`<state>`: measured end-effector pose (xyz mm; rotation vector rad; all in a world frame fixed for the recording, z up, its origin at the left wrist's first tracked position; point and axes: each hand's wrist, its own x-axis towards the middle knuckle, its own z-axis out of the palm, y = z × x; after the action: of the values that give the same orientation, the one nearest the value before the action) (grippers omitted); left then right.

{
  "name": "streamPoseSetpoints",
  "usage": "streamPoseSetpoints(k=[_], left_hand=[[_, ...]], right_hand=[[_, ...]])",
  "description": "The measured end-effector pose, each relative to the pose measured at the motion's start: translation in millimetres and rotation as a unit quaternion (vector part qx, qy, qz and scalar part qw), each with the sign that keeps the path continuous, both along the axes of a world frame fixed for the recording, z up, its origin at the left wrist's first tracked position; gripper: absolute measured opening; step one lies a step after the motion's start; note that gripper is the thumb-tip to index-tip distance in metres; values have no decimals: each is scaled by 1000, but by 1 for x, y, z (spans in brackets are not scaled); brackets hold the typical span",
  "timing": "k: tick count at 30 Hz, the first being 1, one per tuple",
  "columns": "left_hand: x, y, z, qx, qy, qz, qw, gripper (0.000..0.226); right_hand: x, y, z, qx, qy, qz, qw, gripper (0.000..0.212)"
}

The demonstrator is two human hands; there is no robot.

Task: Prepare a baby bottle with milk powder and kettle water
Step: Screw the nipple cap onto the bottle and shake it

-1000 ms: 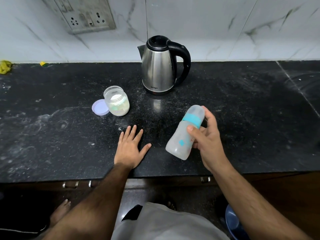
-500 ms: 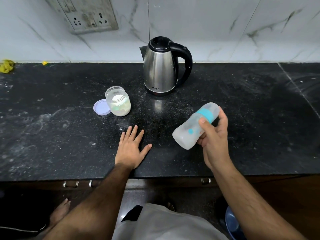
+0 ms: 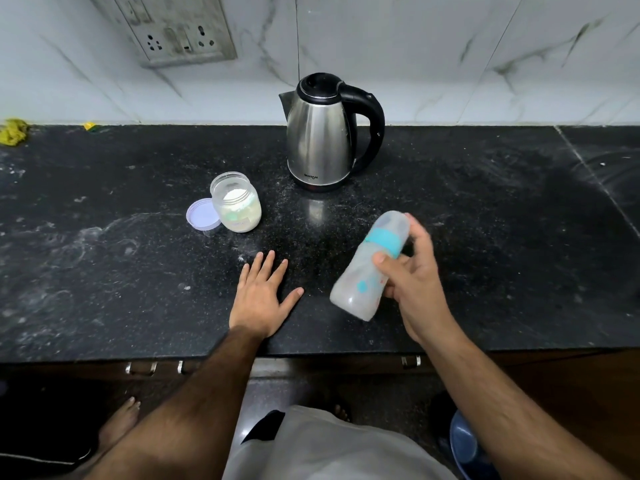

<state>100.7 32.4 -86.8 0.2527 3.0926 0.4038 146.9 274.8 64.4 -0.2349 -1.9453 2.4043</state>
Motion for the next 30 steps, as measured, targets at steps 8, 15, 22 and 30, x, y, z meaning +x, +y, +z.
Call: streamPoseSetpoints(k=[8, 15, 22, 30], left_hand=[[0, 0, 0, 1, 0, 0, 1000, 80], [0, 1, 0, -2, -2, -1, 1000, 81], [0, 0, 1, -2, -2, -1, 1000, 79], [-1, 0, -1, -6, 2, -1, 1000, 81]], right_hand=[[-6, 8, 5, -36, 4, -75, 997, 66], [-8, 11, 12, -28, 10, -59, 998, 71], [0, 3, 7, -2, -5, 9, 1000, 76], [-3, 3, 7, -20, 1, -27, 999, 71]])
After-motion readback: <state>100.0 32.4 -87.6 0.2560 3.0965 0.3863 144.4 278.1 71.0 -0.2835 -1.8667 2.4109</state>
